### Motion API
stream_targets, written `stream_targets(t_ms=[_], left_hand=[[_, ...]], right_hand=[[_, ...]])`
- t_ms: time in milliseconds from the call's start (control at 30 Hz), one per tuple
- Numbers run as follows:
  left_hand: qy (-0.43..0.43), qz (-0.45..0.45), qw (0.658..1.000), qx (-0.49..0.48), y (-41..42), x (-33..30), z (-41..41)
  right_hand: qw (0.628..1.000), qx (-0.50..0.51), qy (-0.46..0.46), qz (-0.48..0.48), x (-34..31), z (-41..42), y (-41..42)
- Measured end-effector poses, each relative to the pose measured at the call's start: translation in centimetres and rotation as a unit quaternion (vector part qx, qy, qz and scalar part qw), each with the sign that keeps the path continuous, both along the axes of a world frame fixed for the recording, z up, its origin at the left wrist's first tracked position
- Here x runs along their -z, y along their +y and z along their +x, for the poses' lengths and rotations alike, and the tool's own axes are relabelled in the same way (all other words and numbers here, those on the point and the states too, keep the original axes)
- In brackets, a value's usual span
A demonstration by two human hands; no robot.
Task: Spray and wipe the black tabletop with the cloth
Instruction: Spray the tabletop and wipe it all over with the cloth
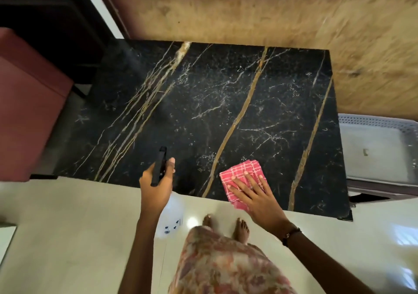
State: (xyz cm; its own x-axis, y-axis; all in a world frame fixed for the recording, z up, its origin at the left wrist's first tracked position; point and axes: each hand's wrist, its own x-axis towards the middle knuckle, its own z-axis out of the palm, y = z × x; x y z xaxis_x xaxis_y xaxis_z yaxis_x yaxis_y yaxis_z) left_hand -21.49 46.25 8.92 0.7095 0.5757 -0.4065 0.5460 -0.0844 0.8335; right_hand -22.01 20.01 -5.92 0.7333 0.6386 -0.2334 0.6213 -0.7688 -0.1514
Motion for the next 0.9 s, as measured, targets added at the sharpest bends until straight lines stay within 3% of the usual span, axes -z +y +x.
stream_targets(t_ms=[200,433,633,733,900], left_hand=[[-0.009,-0.005,1.000,-0.023,5.4,-0.5,0.1],[-0.022,0.003,1.000,-0.003,15.7,-0.1,3.2],[-0.072,0.053,0.995,0.047,22.7,-0.3,5.8],[-0.078,0.062,0.994,0.042,24.9,0.2,6.5],[-0.083,0.048,0.995,0.040,26.5,1.1,6.8]], right_hand=[[1.000,0.007,0.019,0.021,-0.6,0.9,4.6],[0.988,0.026,0.086,0.126,-0.5,2.1,21.4],[0.956,0.120,0.127,0.236,-2.4,4.1,33.7],[0.954,0.149,0.133,0.222,-1.8,4.3,36.6],[0.986,0.095,0.099,0.096,-0.6,3.8,37.6]])
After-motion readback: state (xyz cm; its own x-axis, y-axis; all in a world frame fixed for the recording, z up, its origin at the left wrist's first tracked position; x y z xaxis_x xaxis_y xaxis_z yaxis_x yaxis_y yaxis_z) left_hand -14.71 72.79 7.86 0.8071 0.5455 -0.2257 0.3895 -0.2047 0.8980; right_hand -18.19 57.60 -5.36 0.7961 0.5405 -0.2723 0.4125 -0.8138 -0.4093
